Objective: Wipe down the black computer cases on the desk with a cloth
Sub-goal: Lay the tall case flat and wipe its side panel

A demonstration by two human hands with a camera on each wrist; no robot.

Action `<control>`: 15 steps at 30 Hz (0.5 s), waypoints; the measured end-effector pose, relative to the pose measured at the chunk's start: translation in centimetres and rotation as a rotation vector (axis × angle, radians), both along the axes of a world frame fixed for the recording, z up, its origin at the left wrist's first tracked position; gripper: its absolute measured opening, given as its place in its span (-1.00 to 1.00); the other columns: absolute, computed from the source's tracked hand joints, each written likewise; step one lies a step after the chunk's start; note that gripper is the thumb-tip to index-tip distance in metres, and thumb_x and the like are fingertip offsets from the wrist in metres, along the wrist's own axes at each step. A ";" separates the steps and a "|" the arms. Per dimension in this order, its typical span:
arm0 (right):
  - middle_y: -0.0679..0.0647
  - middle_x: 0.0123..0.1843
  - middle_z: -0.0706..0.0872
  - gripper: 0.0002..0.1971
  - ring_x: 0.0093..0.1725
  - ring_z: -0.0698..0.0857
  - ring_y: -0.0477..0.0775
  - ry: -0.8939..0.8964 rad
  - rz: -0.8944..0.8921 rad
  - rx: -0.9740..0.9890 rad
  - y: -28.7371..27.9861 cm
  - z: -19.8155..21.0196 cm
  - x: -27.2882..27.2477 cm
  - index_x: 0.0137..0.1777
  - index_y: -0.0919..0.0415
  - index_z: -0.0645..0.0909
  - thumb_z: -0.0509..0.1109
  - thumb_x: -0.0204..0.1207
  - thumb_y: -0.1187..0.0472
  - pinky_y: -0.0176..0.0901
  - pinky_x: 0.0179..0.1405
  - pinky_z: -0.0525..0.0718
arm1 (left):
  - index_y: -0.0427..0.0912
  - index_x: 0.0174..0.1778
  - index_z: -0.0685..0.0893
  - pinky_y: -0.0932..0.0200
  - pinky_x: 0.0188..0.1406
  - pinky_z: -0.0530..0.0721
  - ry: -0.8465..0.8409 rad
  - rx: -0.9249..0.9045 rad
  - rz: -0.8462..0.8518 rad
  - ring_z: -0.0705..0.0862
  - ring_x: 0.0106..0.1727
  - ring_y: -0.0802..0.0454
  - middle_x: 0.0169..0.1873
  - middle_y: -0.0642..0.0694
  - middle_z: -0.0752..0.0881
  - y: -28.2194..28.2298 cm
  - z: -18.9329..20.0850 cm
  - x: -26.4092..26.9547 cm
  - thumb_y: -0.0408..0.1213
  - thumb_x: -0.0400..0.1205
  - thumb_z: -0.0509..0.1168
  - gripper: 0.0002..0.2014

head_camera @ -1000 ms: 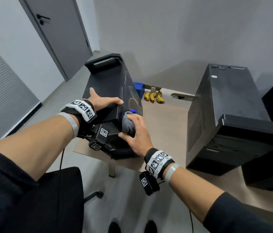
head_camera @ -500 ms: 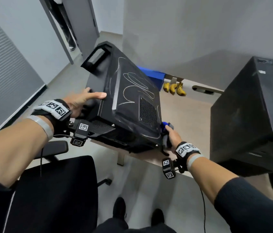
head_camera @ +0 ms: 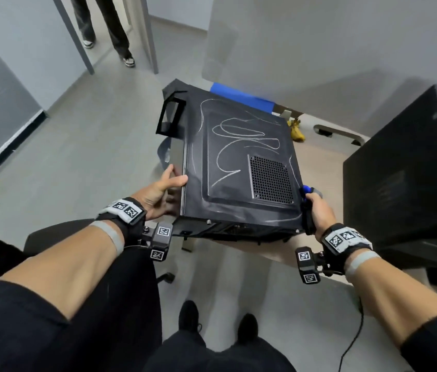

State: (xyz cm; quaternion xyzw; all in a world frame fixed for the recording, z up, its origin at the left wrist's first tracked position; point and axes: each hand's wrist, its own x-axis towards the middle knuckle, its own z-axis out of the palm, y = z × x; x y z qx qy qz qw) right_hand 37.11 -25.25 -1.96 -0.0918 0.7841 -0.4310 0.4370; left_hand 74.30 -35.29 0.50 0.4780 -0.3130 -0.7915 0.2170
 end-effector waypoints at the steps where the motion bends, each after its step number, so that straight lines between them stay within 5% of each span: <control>1: 0.17 0.13 0.78 -0.58 0.10 0.77 0.24 0.011 -0.015 0.009 0.4 0.5 -0.3 0.23 0.09 0.67 0.39 0.41 -0.05 0.16 0.21 0.74 | 0.25 0.75 0.06 0.34 -0.65 0.52 0.000 0.000 0.006 0.57 -0.62 0.20 -0.10 0.01 0.65 -0.1 -0.7 -0.6 -0.03 0.17 0.69 0.27; 4: 0.09 0.05 0.77 -0.55 0.06 0.74 0.17 0.071 -0.056 0.049 1.6 0.7 -2.4 0.22 0.03 0.68 0.41 0.37 -0.13 0.04 0.14 0.73 | 0.19 0.76 0.09 0.34 -0.60 0.32 0.049 0.000 0.006 0.40 -0.58 0.19 -0.37 0.10 0.63 0.0 -3.6 -2.4 0.23 0.06 0.73 0.38; 7: 0.08 0.15 0.78 -0.36 0.14 0.75 0.19 0.127 -0.096 0.072 2.4 -0.6 -4.6 0.16 -0.05 0.71 0.39 0.04 -0.27 0.20 0.31 0.69 | 0.23 0.74 0.15 0.10 -0.24 0.50 0.033 0.035 0.016 0.56 -0.26 0.05 0.04 -0.02 0.70 -0.8 -7.4 -3.6 0.39 0.01 0.67 0.36; 8: 0.05 0.14 0.78 -0.38 0.14 0.75 0.17 0.146 -0.108 0.062 2.5 -1.1 -5.6 0.15 -0.07 0.71 0.38 0.05 -0.26 0.19 0.32 0.68 | 0.22 0.74 0.17 -0.08 0.06 0.61 0.027 0.062 0.001 0.63 -0.04 -0.08 0.21 -0.06 0.68 -1.0 -8.1 -4.3 0.39 0.04 0.67 0.35; 10: 0.00 0.12 0.79 -0.38 0.13 0.75 0.13 0.165 -0.123 0.079 2.7 0.2 -5.2 0.17 -0.10 0.72 0.36 0.06 -0.24 0.15 0.33 0.68 | 0.15 0.75 0.16 -0.42 0.60 0.30 0.059 0.076 -0.027 0.55 0.43 -0.25 0.51 -0.15 0.57 -1.4 -9.6 -5.2 0.35 0.10 0.67 0.32; 12: -0.02 0.11 0.79 -0.37 0.13 0.75 0.12 0.182 -0.127 0.099 2.7 0.1 -6.0 0.17 -0.13 0.73 0.34 0.05 -0.27 0.15 0.33 0.68 | 0.10 0.77 0.13 -0.42 0.65 0.21 0.102 0.078 -0.054 0.45 0.61 -0.28 0.62 -0.16 0.46 -1.7 -10.3 -5.7 0.34 0.12 0.68 0.34; 15: -0.02 0.10 0.79 -0.43 0.12 0.76 0.14 0.202 -0.138 0.103 2.8 -1.1 -7.5 0.05 -0.12 0.74 0.34 0.03 -0.29 0.19 0.34 0.68 | 0.04 0.77 0.15 -0.24 0.61 0.41 0.115 0.074 -0.079 0.55 0.54 -0.16 0.62 -0.18 0.45 -1.7 -8.6 -6.6 0.33 0.03 0.70 0.40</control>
